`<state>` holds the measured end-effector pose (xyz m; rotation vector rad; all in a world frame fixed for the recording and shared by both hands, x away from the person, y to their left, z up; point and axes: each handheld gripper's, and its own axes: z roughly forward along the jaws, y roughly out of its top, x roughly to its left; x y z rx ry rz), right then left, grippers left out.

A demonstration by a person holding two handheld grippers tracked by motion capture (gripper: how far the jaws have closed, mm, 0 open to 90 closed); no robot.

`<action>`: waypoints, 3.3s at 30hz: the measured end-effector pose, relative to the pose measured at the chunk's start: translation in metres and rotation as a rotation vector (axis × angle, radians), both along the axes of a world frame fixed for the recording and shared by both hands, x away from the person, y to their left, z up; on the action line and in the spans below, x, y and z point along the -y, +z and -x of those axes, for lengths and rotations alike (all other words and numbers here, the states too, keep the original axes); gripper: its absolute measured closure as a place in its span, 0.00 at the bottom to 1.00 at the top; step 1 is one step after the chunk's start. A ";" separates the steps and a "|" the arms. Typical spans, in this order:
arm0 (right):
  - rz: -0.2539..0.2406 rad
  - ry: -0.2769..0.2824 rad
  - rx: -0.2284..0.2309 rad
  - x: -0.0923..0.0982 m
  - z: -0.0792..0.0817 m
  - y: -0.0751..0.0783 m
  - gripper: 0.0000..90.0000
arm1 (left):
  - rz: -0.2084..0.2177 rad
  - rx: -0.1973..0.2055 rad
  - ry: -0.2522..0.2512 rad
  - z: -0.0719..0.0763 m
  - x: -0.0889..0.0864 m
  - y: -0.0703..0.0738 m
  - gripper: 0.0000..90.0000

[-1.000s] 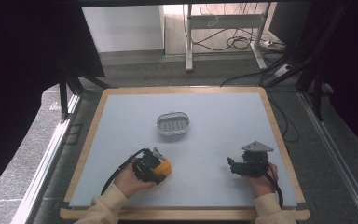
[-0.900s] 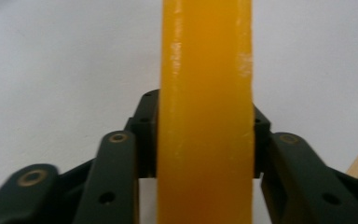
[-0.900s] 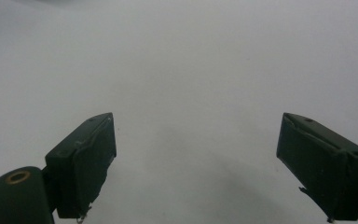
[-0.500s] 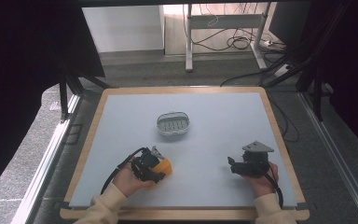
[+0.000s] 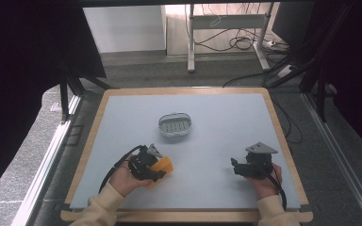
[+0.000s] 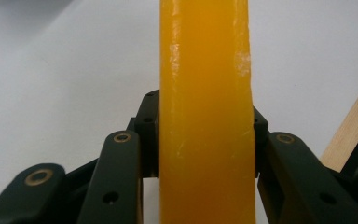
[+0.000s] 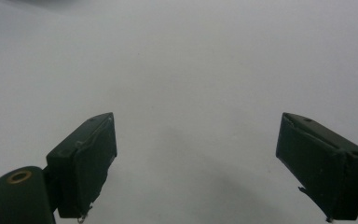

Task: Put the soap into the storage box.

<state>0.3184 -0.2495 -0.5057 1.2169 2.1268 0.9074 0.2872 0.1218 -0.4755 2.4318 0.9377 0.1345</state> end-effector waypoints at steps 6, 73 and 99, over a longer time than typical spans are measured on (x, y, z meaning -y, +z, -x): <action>-0.004 -0.007 0.004 0.002 0.001 0.001 0.14 | 0.013 0.009 -0.014 -0.004 -0.003 0.006 0.69; 0.002 0.003 -0.006 0.005 0.000 0.000 0.14 | 0.050 0.061 -0.028 -0.065 -0.011 0.047 0.69; 0.008 -0.008 -0.010 0.005 -0.001 -0.001 0.14 | 0.020 0.064 -0.020 -0.092 -0.011 0.046 0.69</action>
